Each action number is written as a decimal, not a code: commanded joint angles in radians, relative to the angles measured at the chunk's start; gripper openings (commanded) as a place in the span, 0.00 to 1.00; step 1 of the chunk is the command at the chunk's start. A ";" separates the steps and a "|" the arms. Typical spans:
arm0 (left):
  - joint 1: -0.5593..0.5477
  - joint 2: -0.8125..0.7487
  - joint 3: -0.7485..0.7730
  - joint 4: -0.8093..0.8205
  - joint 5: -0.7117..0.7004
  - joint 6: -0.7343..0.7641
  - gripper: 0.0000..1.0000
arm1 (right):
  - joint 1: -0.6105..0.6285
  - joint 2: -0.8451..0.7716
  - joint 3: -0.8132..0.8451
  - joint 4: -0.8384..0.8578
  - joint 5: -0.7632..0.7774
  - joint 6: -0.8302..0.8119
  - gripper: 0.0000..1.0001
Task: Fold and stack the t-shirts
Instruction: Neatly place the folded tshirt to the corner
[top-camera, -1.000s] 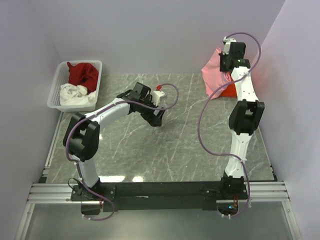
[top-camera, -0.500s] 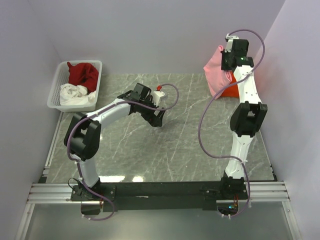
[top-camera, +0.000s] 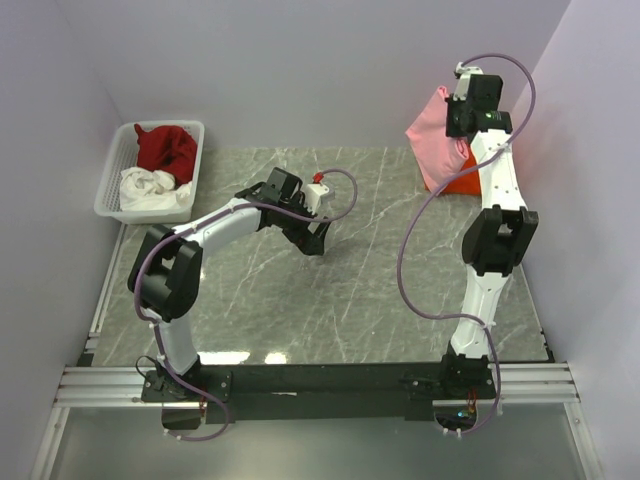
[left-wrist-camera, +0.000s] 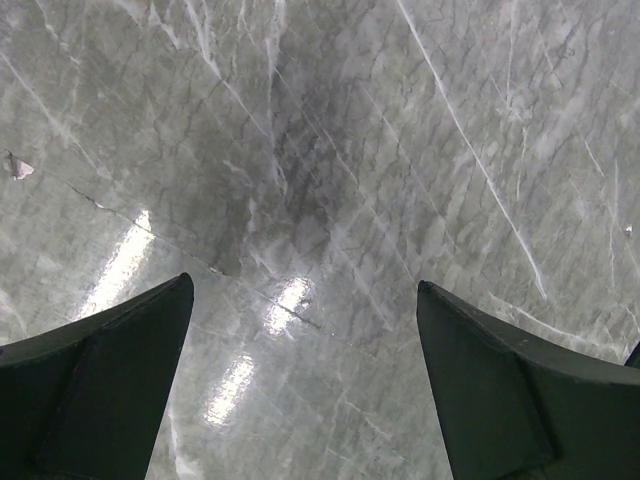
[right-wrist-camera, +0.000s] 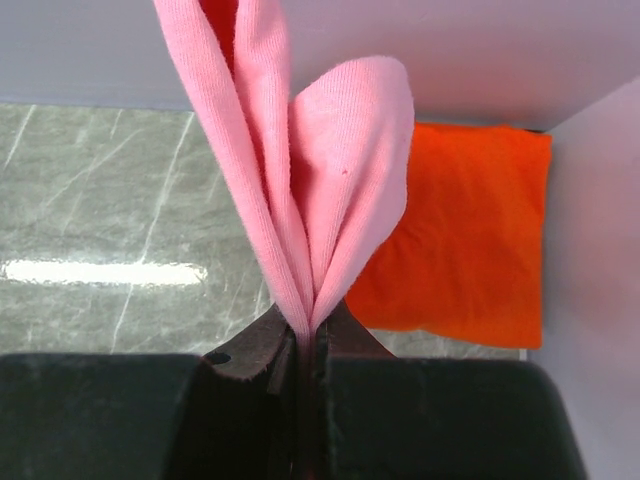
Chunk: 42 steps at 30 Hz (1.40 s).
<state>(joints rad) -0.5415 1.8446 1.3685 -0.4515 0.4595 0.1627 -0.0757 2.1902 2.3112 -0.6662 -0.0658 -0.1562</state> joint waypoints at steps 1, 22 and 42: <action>0.002 -0.018 0.003 0.017 0.030 0.001 0.99 | -0.018 -0.020 0.056 0.073 0.034 -0.026 0.00; 0.003 -0.008 0.033 -0.024 0.022 0.017 0.99 | -0.062 0.060 0.027 0.184 0.101 -0.097 0.00; 0.006 0.008 0.086 -0.056 -0.022 -0.006 0.99 | -0.099 0.123 -0.070 0.392 0.365 -0.187 0.47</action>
<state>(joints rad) -0.5415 1.8462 1.3968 -0.4992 0.4484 0.1692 -0.1574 2.3062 2.2616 -0.4088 0.1799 -0.3027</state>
